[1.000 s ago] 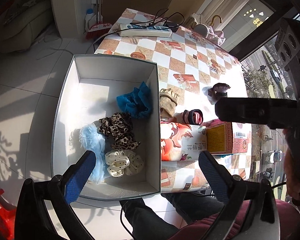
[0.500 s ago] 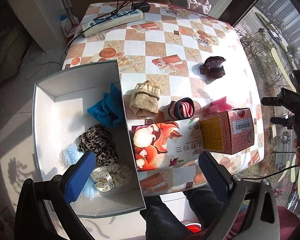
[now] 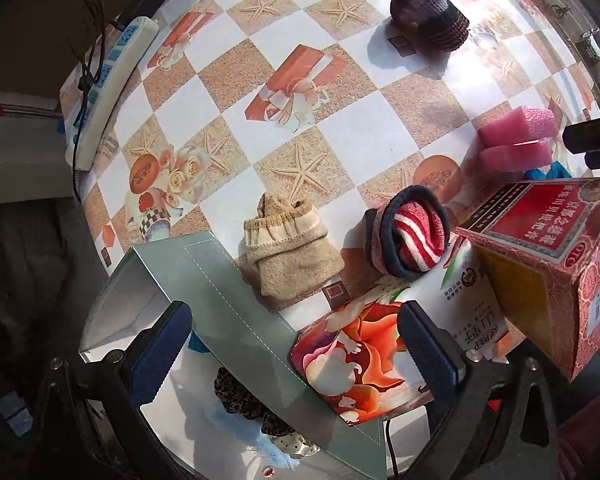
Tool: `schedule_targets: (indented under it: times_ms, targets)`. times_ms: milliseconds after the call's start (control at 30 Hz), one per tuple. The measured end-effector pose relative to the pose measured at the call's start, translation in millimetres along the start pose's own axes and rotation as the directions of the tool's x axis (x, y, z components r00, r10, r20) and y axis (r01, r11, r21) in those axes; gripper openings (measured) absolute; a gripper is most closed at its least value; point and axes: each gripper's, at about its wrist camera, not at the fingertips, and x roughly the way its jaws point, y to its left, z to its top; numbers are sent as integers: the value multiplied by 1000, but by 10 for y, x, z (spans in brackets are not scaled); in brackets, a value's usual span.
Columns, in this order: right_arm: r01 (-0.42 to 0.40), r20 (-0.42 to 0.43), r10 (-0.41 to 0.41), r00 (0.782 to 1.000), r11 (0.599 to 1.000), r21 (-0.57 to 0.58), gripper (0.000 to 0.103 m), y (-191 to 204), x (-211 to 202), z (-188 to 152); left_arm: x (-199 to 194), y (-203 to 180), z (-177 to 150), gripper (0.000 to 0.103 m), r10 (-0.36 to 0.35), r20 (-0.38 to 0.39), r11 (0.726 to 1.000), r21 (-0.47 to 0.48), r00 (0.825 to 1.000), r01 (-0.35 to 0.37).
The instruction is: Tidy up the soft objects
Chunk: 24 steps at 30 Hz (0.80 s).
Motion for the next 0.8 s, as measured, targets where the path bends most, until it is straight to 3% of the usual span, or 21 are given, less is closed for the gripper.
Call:
schedule_targets:
  times_ms: [167,267,333,400,467,500,567,667,733,800]
  targets:
    - [-12,-103,4,995,997,-75,102,230,247,228,332,-177,292,103,55,-93,978,207,994,-35]
    - [80,-135,-95,986,991,-110,102,307,411,295,480,-195,458,103,58,-127,977,213,990,-29]
    - [143,-100,-154,983,983,-112,102,288,410,361,540,-187,553,103,76,-123,977,205,989,-50]
    - [218,-21,-221,975,970,-104,102,241,298,445,559,-162,655,103,164,-64,970,193,984,-149]
    - [314,73,-308,949,945,-88,102,179,137,540,529,-52,806,103,323,24,937,133,946,-323]
    - [349,113,-341,933,934,-70,102,127,43,580,487,39,870,103,345,39,935,78,938,-347]
    - [341,169,-331,928,940,-30,102,2,-153,623,347,258,942,103,279,53,959,-60,959,-276]
    - [273,200,-262,944,962,-25,102,-135,-332,594,149,496,901,103,66,79,977,-206,995,-48]
    - [265,199,-245,949,961,-78,102,-141,-325,538,129,538,828,103,-65,69,966,-245,995,80]
    - [291,195,-260,946,944,-156,102,-110,-238,473,149,397,827,103,-133,42,957,-255,990,139]
